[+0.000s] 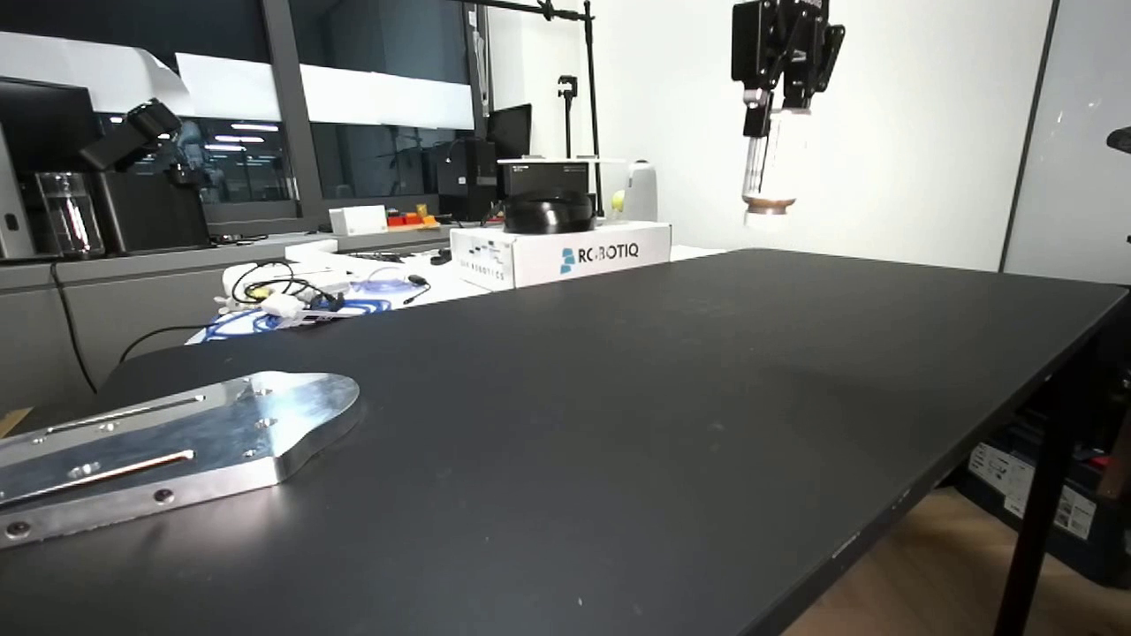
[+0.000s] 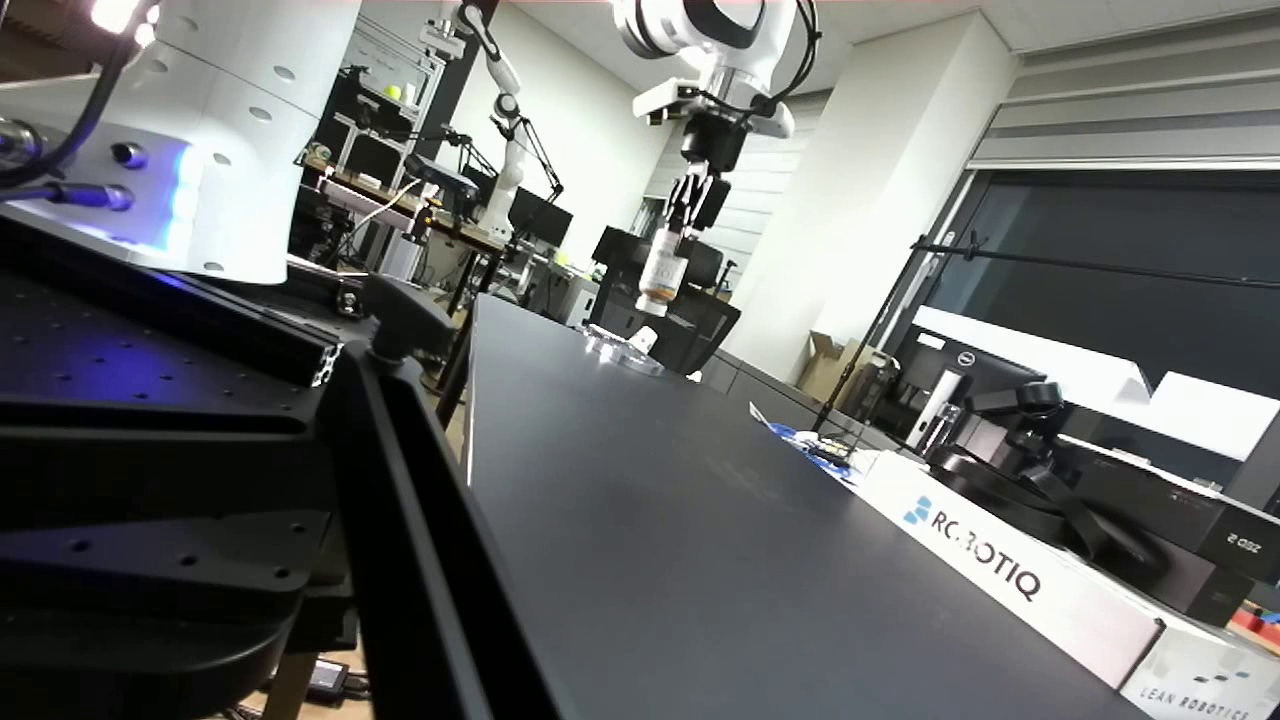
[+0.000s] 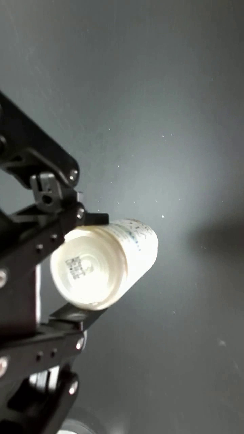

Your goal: Move the bottle to the left.

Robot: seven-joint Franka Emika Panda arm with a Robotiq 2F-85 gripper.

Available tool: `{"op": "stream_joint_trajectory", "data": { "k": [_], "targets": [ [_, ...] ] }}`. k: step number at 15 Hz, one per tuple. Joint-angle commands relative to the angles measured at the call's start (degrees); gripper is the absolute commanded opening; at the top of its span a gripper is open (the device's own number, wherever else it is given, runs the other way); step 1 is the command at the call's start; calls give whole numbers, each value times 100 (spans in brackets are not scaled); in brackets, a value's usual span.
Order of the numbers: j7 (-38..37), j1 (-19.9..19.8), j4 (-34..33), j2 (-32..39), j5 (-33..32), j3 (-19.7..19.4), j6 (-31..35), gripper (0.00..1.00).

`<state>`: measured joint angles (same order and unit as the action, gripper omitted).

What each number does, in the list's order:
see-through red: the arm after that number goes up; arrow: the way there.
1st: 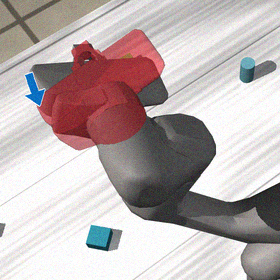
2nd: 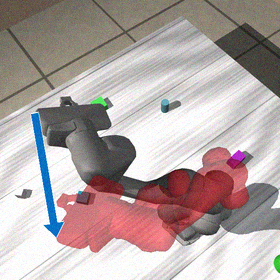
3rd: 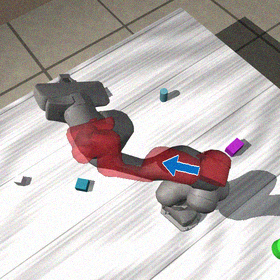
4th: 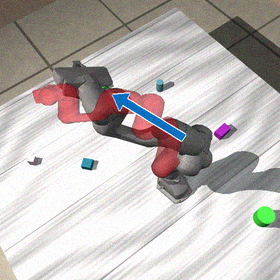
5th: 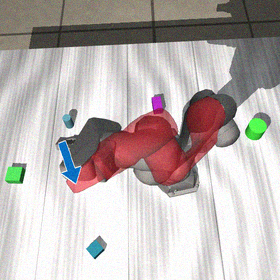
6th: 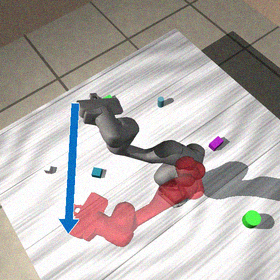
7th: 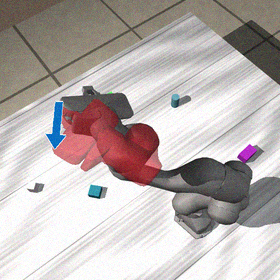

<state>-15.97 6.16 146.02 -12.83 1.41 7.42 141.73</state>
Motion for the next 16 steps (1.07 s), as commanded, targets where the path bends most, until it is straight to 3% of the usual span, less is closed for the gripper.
{"op": "stream_joint_trajectory", "data": {
  "k": [1,9,10,16],
  "targets": [
    [30,-3,3,-109,26,79,-83,55],
    [34,-48,24,25,15,62,1,55],
    [-40,-87,-234,269,-118,96,67,30],
    [-155,202,-2229,1830,-729,412,67,30]
  ]
}}
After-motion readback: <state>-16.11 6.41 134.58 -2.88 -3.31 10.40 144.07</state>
